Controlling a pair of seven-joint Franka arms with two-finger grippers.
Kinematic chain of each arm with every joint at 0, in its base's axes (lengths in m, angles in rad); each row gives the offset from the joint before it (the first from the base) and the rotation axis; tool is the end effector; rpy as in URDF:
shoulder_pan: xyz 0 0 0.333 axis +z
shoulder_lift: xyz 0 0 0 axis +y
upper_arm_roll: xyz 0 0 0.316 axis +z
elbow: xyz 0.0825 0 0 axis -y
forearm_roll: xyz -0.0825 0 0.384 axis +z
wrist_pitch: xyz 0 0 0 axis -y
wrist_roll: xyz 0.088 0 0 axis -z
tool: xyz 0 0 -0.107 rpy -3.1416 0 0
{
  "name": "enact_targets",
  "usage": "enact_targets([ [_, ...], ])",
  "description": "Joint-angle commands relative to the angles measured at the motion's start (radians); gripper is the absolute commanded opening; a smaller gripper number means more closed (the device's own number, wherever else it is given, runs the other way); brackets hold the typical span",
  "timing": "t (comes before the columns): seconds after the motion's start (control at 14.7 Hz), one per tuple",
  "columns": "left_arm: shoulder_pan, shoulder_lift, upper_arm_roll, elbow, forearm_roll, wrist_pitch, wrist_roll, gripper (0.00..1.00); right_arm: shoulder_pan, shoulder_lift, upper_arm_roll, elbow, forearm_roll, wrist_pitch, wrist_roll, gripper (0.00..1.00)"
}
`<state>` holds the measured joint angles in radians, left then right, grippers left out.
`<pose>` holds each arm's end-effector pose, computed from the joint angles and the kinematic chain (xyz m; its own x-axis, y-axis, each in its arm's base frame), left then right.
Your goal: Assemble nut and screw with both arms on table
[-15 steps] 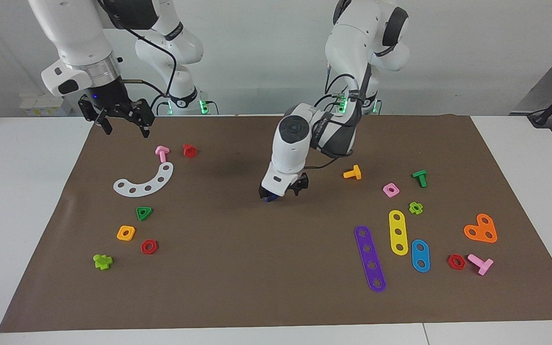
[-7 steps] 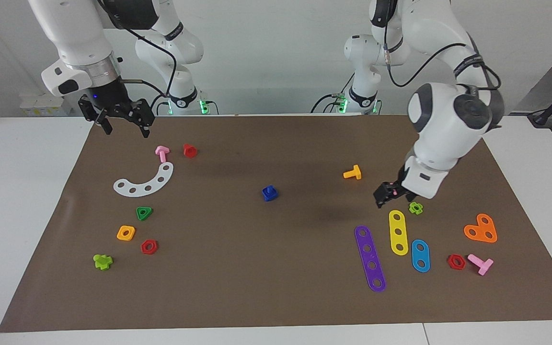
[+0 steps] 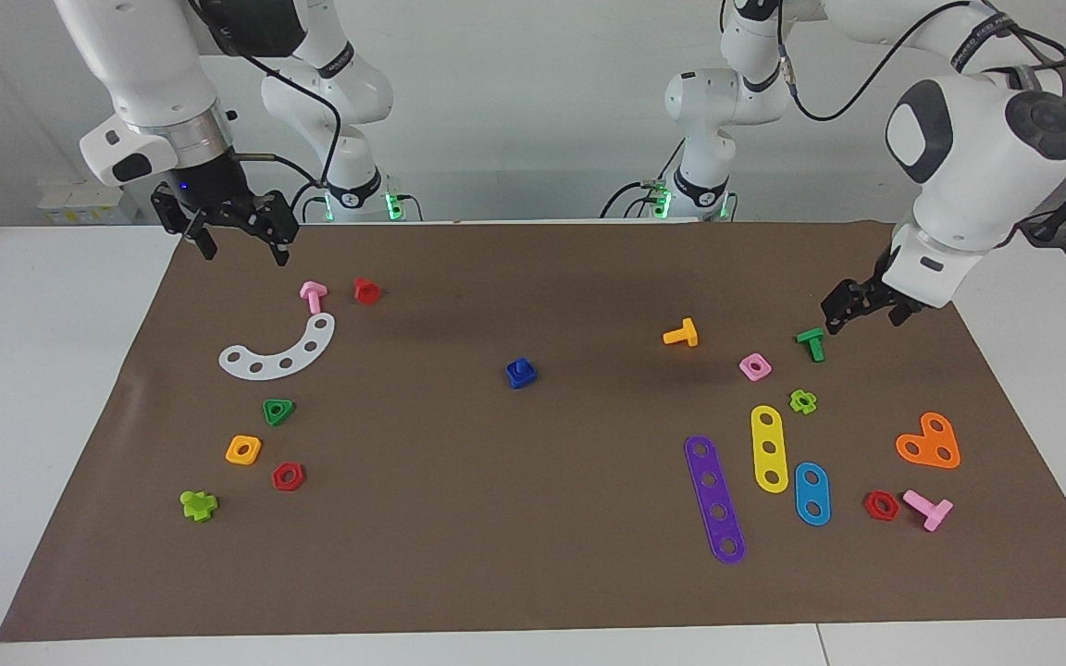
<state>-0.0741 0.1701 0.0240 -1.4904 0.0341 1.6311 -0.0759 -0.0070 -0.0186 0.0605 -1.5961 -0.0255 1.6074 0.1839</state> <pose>0.6088 -0.0282 0.5688 0.9994 0.0235 -0.0264 0.0224 -0.9989 -0.0401 0.5517 0.0272 0.6261 0.9910 -0.1290 0.0342 -0.1298 -0.9913 0.0207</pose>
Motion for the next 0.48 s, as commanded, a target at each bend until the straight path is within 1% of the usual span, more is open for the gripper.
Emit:
enact_targets([
  [0.0,-0.019,-0.095,-0.012,-0.041,0.032,-0.011,0.005,1.0,-0.019,-0.023,0.01,-0.025,0.007,0.005,-0.034,1.0],
  [0.41,-0.019,-0.115,-0.015,-0.037,0.023,-0.011,0.005,1.0,-0.019,-0.023,0.01,-0.025,0.007,0.005,-0.034,1.0],
])
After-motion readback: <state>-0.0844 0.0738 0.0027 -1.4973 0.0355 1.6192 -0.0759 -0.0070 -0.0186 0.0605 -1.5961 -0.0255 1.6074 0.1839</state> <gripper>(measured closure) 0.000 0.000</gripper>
